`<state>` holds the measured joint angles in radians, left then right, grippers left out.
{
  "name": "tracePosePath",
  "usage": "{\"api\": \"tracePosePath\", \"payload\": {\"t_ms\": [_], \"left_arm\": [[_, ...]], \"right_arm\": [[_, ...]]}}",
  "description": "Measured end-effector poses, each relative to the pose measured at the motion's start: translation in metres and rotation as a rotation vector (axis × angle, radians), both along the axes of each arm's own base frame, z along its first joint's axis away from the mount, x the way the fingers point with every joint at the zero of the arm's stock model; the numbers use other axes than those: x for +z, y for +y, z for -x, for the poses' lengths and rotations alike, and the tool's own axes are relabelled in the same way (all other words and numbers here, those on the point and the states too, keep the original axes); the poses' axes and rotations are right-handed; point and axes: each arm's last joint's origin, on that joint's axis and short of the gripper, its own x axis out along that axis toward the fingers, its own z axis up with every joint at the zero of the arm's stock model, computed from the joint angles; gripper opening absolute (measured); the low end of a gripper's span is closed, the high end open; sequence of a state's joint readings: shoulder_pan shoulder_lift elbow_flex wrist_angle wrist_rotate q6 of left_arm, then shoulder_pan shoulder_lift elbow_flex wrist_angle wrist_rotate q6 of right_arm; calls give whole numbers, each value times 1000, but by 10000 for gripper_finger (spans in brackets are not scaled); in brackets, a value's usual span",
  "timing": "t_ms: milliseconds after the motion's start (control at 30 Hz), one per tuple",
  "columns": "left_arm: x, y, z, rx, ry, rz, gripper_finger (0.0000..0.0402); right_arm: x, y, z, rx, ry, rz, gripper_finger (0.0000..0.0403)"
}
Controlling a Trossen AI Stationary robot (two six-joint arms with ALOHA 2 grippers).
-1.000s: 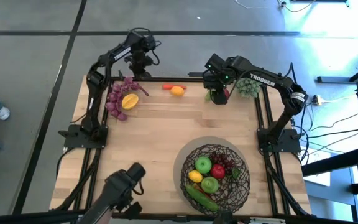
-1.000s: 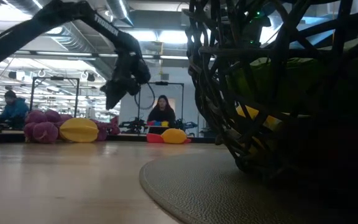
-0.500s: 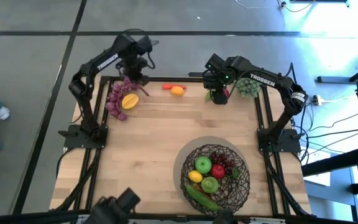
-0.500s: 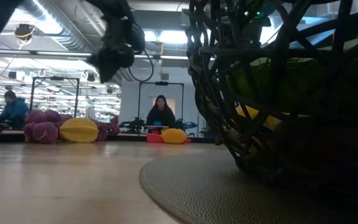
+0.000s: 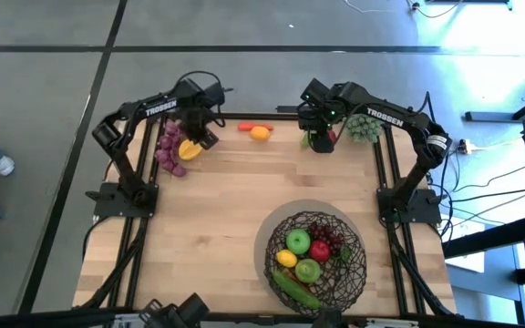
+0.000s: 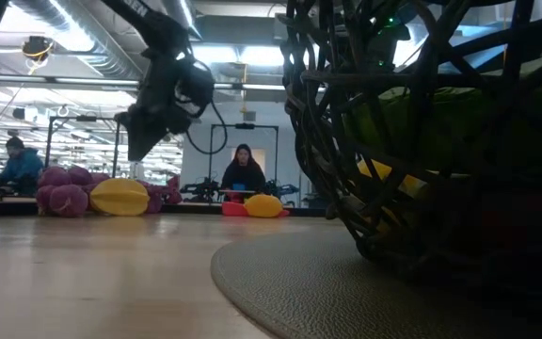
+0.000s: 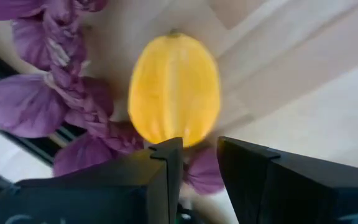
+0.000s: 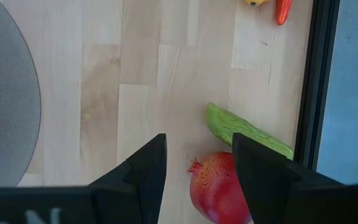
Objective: Build produce basket
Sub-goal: Put the yellow star fruit into the wire basket
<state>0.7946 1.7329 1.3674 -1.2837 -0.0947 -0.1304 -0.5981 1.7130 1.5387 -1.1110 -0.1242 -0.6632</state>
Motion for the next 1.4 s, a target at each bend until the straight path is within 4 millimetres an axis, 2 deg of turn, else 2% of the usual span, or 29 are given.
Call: {"api": "tracePosePath", "payload": {"t_ms": [200, 733, 900, 1100, 1267, 1400], "left_arm": [[-19, 3, 1, -8, 20, -81, 90], [-50, -6, 11, -11, 54, -46, 90], [-54, -9, 13, -16, 66, -38, 79], [-54, -8, 10, -75, 52, -59, 15], [-50, -7, 4, -111, 35, -82, 11], [-43, -5, -5, -142, 8, -123, 4]], "right_arm": [[0, 0, 0, 0, 0, 0, 177], [0, 0, 0, 1, 0, 0, 177], [0, 0, 0, 0, 0, 0, 177], [0, 3, 1, -15, 24, -23, 177], [0, 9, -1, 45, 33, -26, 177], [4, 16, -3, 90, -45, -121, 177]]}}
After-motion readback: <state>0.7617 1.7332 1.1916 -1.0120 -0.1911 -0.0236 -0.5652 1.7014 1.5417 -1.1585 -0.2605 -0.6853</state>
